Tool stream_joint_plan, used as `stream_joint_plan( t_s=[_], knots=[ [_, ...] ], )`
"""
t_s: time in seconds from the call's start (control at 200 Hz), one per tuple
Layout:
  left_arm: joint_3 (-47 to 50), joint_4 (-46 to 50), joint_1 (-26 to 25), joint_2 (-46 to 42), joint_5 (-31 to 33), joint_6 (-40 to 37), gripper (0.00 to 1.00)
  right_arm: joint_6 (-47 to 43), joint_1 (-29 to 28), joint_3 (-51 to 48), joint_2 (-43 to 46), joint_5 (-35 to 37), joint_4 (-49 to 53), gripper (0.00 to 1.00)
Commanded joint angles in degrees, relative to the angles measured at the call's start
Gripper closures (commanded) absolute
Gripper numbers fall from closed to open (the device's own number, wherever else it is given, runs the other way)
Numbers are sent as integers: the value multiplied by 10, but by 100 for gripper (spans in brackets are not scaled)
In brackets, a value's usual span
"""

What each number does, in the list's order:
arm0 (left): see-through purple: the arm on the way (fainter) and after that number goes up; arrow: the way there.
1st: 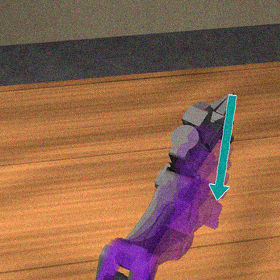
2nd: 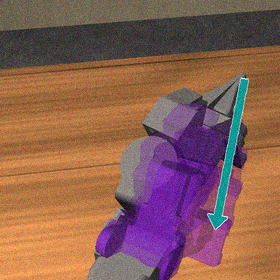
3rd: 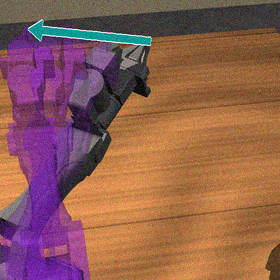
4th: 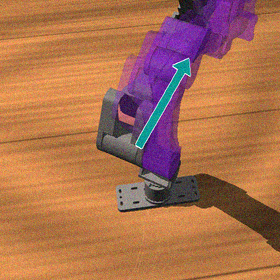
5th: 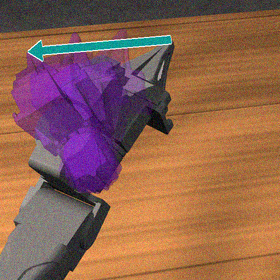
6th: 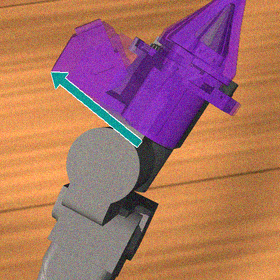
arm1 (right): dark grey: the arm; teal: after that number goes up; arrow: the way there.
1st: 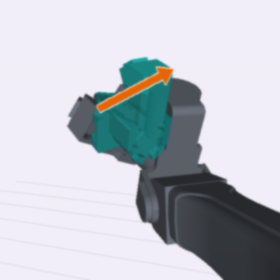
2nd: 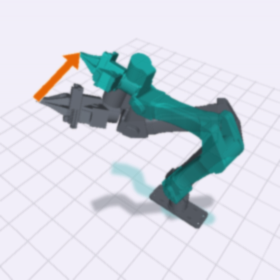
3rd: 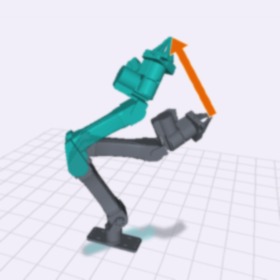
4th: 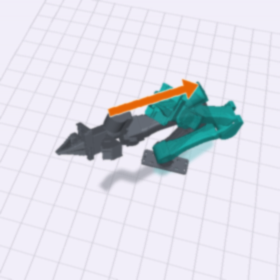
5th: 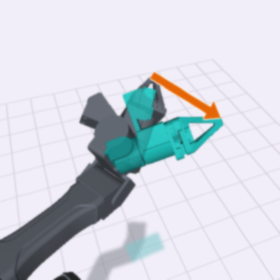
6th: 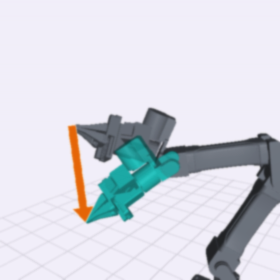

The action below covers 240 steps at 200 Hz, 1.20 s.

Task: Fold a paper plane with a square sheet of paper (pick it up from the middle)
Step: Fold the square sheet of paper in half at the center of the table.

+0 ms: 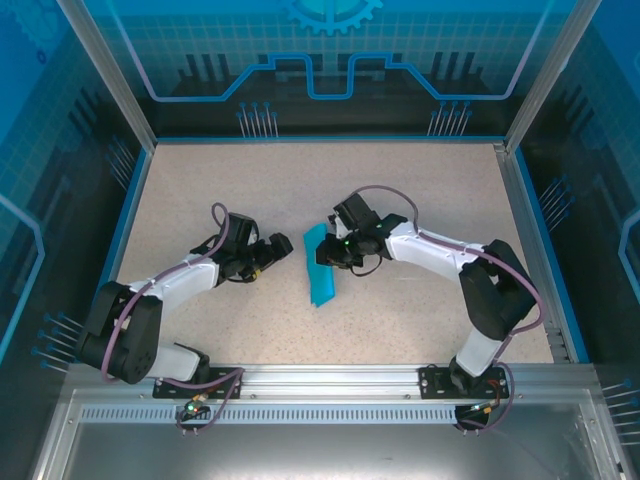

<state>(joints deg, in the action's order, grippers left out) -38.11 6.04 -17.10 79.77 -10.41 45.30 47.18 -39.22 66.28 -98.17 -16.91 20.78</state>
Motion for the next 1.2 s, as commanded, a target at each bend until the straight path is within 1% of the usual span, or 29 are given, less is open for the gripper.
stream_joint_plan(
  t_s=[0.0,0.185,0.325,0.41,0.515,0.595,0.71,0.795,0.925,1.025,1.13,1.195],
  knots=[
    [-2,-25,-6,-7,-29,-10,1,-5,9,-6,-24,-20,-18,76],
    [-6,-51,-6,8,-53,-14,2,-25,13,-7,-55,42,18,73],
    [-7,-73,-7,23,-71,-14,2,-38,13,6,-67,102,62,65],
    [-4,-87,-7,27,-72,-14,2,-47,13,16,-70,136,89,57],
    [0,-106,-6,29,-69,-17,2,-56,13,25,-73,157,107,48],
    [-1,-117,-7,28,-70,-21,2,-63,13,34,-81,167,123,43],
    [-13,-116,-6,32,-72,-26,1,-63,15,41,-89,160,130,43],
    [-32,-89,-7,40,-79,-26,2,-56,17,44,-92,159,139,43],
    [-67,-56,-6,78,-126,-30,2,-50,20,42,-99,164,149,45],
    [-72,-60,-7,94,-156,-16,5,-54,19,36,-96,165,146,46],
    [-59,-83,-9,89,-154,-8,8,-55,21,19,-88,172,127,46],
    [-59,-83,-10,87,-148,-8,8,-35,24,18,-92,179,129,48]
  ],
)
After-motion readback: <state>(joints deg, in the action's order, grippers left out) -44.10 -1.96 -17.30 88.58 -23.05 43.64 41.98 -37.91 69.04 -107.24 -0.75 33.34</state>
